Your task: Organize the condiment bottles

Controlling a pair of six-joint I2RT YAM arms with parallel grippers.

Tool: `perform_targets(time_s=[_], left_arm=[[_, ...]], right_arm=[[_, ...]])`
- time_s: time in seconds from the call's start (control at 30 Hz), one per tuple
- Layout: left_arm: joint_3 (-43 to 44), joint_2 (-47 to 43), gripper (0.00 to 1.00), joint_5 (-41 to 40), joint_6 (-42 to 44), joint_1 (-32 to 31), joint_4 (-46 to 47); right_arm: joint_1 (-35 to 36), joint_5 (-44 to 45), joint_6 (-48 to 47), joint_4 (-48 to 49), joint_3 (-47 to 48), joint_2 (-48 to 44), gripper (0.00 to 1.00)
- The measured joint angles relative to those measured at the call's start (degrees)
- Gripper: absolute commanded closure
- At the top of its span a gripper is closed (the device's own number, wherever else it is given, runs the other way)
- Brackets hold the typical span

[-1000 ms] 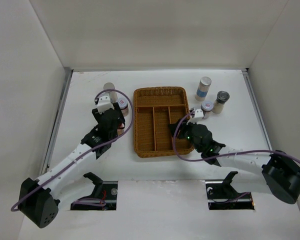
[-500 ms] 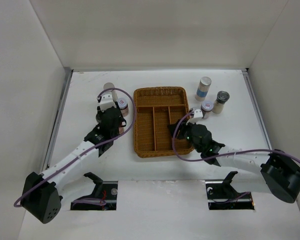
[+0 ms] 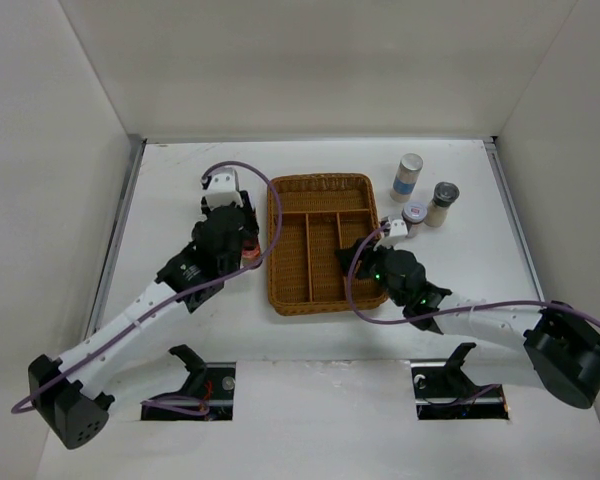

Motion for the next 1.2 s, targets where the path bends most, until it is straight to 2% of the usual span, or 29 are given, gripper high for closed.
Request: perform_targets(time_s=[0.2,0.4,0.57,0.97,1.07,1.2], left_arm=[[9.9,8.5,0.9,0.8,2.7,-1.0,7.8],[20.5,26.3,0.91,5.7,4.6,2.1,14.1],[28.0,38.4,0.91,10.1,5.0,5.7,15.5],[30.2,48.4,0.85,12.8,5.0,8.2,16.9],[29.3,48.8,0.78,12.9,4.6,8.2,20.0],[27.5,48.7,0.53,12.7,4.0,8.2,23.4]], right_arm=[[0.0,0.0,0.2,-0.1,-0.2,-0.3,0.36],[-0.1,-0.1,0.5,0.0,-0.2,-0.4,0.35],[-0.1,-0.4,0.6,-0.1,-0.2,-0.4,0.34],[-0.5,-0.9,0.8,-0.1,-0.2,-0.6,0.32],[-0.5,-1.0,0.8,-0.1,-0.2,-0.6,0.31],[-0.5,-1.0,0.9,-0.2,-0.2,-0.6,0.27]])
